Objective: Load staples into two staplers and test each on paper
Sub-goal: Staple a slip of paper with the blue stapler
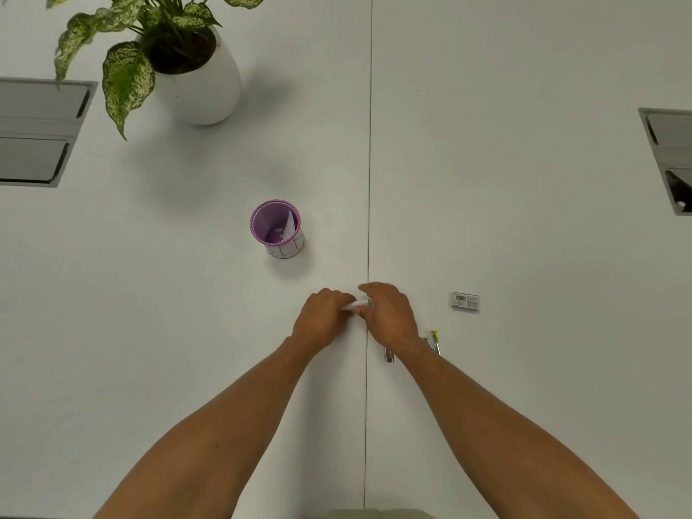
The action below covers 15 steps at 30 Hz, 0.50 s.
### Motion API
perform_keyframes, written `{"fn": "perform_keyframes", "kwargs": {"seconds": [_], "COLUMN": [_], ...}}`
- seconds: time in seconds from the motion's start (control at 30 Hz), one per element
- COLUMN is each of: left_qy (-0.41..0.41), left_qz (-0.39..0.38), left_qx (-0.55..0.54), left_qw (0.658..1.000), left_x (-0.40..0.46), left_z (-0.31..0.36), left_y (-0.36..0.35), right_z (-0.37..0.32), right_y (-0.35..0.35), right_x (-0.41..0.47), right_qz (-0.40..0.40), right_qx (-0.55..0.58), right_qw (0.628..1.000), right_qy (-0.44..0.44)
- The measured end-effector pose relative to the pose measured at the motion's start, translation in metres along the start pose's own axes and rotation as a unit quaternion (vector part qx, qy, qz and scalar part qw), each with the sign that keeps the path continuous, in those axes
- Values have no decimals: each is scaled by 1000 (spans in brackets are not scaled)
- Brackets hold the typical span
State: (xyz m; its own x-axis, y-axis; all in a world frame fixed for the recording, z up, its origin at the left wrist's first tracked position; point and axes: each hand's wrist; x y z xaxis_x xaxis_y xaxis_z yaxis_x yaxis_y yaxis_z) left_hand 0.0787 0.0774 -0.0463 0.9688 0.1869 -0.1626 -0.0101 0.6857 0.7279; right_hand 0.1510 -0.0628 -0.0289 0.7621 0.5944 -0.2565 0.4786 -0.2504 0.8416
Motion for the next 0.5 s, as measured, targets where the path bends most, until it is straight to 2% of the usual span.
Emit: {"fn": "perform_keyframes", "kwargs": {"seconds": [0.13,0.23,0.3,0.4,0.5], "left_qy": [50,96,116,161,189], "left_qz": [-12,-16,1,7,-5], "left_qx": [-151,-256,-328,-455,-503], "left_qw": [987,962,938,876,844], "left_x": [-4,-4,-6,-9,-15], "left_z": [8,18,29,50,70], "left_y": [17,32,41,48,49], "right_z": [-2,-4,-6,-8,-9], "right_y": [8,19,30,44,53], "right_x": [-6,-13,-20,-31,-43], "right_qz": [-27,2,17,19,24], "right_qx": [108,198,273,394,464], "right_qw": [994,979,959,912,876], "right_qy": [-17,-49,-73,-114,-130]}}
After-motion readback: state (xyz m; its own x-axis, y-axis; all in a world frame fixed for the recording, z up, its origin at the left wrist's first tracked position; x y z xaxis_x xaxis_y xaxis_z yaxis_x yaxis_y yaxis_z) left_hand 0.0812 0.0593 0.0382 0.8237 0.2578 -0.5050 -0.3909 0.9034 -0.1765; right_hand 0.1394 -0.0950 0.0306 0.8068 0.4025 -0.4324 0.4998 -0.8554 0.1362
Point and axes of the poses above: each hand's wrist, its own x-axis towards the middle knuckle, its own y-axis out of the back of the hand, z = x × y, and after that the axes turned 7 degrees about -x, right-handed
